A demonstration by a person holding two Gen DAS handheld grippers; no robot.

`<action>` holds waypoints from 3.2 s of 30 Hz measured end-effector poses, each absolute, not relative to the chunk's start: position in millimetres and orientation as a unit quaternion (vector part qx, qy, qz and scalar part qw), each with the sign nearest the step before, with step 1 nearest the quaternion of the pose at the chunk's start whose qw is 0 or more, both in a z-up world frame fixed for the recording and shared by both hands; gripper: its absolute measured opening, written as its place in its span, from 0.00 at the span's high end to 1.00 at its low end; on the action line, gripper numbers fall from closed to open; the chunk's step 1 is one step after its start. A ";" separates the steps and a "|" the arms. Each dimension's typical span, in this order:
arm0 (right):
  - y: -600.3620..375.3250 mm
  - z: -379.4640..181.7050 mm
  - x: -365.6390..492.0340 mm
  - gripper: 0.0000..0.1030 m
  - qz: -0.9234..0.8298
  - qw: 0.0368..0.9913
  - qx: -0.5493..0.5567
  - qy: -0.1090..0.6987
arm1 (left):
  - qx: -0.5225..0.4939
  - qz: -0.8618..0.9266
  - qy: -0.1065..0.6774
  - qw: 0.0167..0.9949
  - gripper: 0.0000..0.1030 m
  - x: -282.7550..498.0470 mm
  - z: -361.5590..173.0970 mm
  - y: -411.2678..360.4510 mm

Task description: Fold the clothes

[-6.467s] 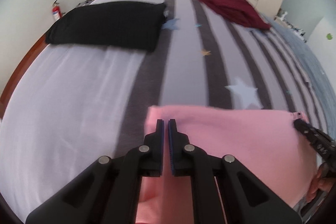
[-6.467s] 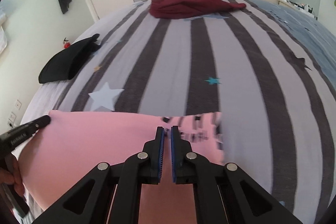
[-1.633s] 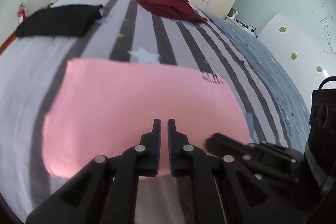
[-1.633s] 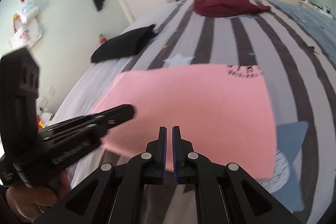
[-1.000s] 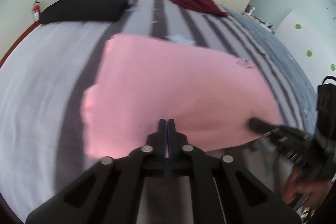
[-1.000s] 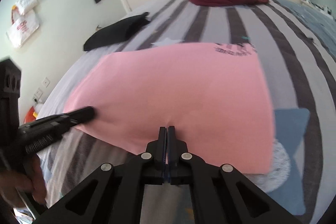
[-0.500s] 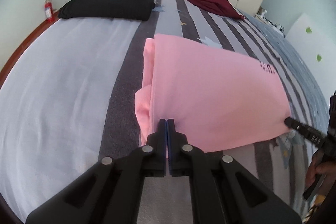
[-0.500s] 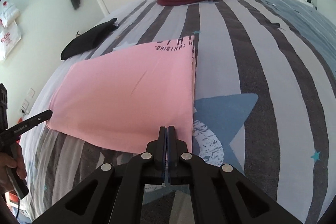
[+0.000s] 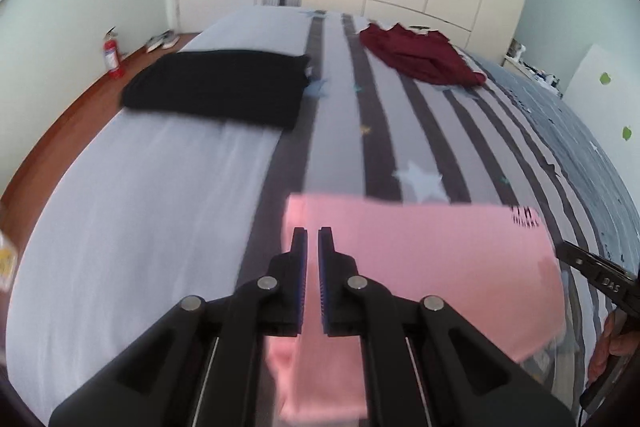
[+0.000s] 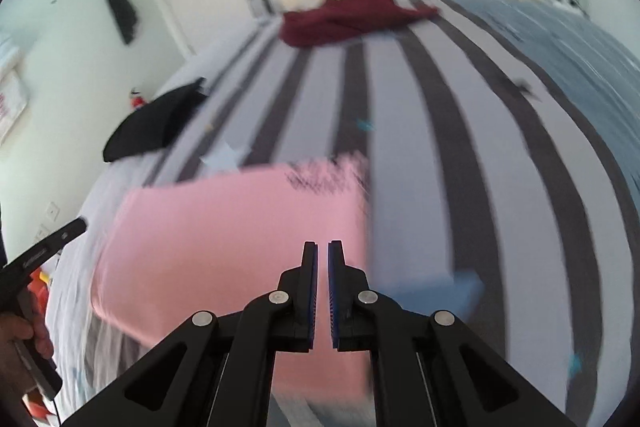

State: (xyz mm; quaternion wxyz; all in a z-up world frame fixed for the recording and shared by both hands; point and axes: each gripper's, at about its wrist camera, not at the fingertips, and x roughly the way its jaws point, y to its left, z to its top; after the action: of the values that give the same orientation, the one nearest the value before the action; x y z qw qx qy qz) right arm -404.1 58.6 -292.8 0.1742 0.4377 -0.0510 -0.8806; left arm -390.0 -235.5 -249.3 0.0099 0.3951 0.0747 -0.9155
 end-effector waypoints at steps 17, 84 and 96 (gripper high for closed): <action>59.0 -332.7 -447.4 1.00 -0.884 0.176 0.431 -0.034 | 0.440 -0.893 0.081 0.050 0.93 -410.6 -305.6 -273.0; 11.7 -234.5 -445.9 0.90 -0.848 0.181 0.471 -0.165 | 0.409 -0.882 0.192 -0.131 0.79 -458.3 -200.2 -327.4; -169.5 -213.3 -610.3 0.90 -0.856 0.246 0.423 -0.165 | 0.383 -0.910 0.128 -0.088 0.79 -599.8 -164.9 -494.0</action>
State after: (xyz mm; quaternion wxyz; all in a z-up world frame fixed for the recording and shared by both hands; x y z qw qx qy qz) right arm -610.3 -169.5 -213.3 0.2458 0.4228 -0.1654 -0.8564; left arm -599.8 -494.0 -164.9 -0.0883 0.3832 0.1284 -0.9104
